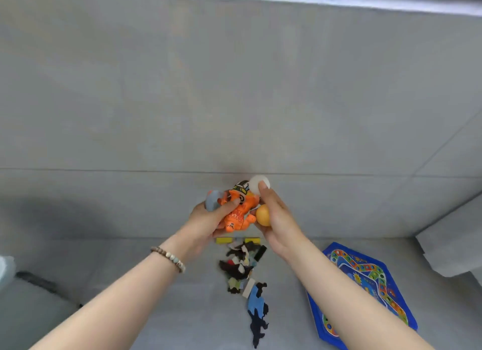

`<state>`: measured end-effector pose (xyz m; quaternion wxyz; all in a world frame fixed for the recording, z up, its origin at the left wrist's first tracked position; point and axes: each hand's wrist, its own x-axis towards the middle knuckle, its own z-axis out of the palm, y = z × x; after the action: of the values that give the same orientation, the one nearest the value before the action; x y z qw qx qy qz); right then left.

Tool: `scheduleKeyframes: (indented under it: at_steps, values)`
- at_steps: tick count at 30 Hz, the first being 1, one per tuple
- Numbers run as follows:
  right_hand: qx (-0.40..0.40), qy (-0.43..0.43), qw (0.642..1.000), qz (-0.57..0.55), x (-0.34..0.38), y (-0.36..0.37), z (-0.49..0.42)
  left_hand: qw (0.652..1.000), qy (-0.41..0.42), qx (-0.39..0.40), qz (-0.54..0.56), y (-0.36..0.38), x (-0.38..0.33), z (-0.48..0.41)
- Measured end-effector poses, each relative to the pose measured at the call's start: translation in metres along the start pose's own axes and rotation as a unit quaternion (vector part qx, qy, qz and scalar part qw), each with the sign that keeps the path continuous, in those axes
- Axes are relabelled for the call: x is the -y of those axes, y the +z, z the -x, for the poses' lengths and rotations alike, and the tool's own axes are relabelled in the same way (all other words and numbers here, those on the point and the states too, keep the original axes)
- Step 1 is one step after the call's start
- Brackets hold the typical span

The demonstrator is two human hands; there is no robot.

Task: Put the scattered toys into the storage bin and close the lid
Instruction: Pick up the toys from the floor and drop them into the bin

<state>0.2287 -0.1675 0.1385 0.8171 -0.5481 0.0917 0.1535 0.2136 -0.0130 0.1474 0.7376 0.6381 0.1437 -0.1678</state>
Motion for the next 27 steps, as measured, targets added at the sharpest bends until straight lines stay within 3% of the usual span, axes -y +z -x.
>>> scheduleKeyframes:
  at_steps: [7, 15, 21, 27]
  values:
    - [0.167, 0.010, 0.984, 0.065, 0.021, 0.204, 0.081, 0.989, 0.100, -0.109, 0.002, -0.141, -0.079, 0.167]
    - [0.272, 0.088, 0.952, 0.111, -0.095, 0.404, 0.149, 0.951, 0.093, -0.283, 0.084, -0.326, -0.033, 0.307]
    - [0.297, 0.199, 0.914, 0.190, -0.225, 0.457, 0.146, 0.932, 0.016, -0.339, 0.124, -0.416, 0.063, 0.329]
    - [0.270, 0.271, 0.883, 0.273, -0.272, 0.452, 0.123, 0.945, -0.059, -0.299, 0.121, -0.438, 0.119, 0.300]
